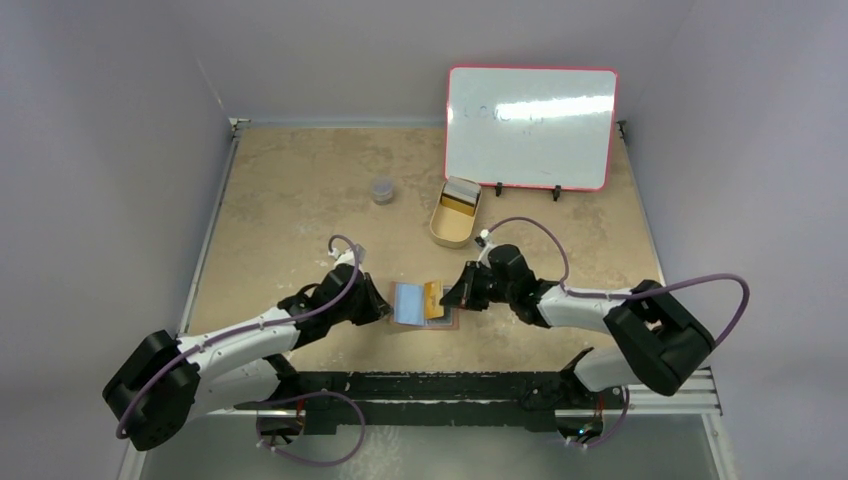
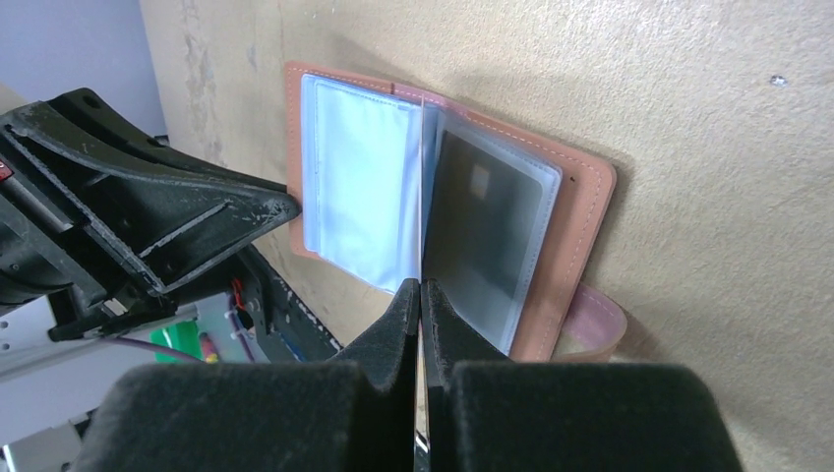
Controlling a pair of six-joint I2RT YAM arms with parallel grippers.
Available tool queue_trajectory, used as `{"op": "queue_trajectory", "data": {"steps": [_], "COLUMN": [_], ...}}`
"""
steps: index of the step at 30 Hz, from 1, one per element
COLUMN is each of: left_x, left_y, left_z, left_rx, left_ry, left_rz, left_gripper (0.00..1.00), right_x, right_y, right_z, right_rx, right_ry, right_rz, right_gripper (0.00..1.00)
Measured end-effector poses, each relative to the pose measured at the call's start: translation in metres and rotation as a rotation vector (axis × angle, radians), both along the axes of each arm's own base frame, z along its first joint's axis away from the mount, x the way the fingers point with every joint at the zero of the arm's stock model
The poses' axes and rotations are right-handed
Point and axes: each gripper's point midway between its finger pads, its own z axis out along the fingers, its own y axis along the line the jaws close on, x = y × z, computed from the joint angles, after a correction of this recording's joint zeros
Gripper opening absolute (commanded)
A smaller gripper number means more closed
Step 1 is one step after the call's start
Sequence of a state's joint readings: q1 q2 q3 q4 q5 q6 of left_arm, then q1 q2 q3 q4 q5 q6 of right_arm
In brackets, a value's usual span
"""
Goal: Put the credit cards into the card holder
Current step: Insert the credit card into the card holder.
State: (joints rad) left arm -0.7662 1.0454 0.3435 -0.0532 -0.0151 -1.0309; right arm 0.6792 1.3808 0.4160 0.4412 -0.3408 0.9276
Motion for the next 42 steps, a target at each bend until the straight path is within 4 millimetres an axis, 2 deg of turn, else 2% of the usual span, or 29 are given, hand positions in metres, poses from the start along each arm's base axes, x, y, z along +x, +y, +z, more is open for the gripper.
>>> {"op": "queue_trajectory", "data": {"steps": [21,24,31,42], "left_x": [-0.004,-0.004,-0.003,-0.002], "left_y": [0.008,0.008,0.007,0.005], "left_z": [-0.015,-0.015,-0.013,-0.012], "left_rx": [0.046,0.045,0.039,0.031], "left_ry": [0.029,0.028,0.023,0.02], "left_rz": [0.012,0.012,0.012,0.013], "left_gripper": [0.0,0.0,0.0,0.0], "right_x": [-0.005,-0.006,-0.004,-0.002], "right_y": [0.009,0.007,0.007,0.004], "right_z": [-0.004,0.0,0.024,0.004], "right_rx": [0.093,0.09,0.112,0.062], "right_ry": [0.041,0.039,-0.014,0.019], "right_rz": [0.016,0.016,0.015,-0.002], "right_gripper": [0.0,0.0,0.0,0.0]}}
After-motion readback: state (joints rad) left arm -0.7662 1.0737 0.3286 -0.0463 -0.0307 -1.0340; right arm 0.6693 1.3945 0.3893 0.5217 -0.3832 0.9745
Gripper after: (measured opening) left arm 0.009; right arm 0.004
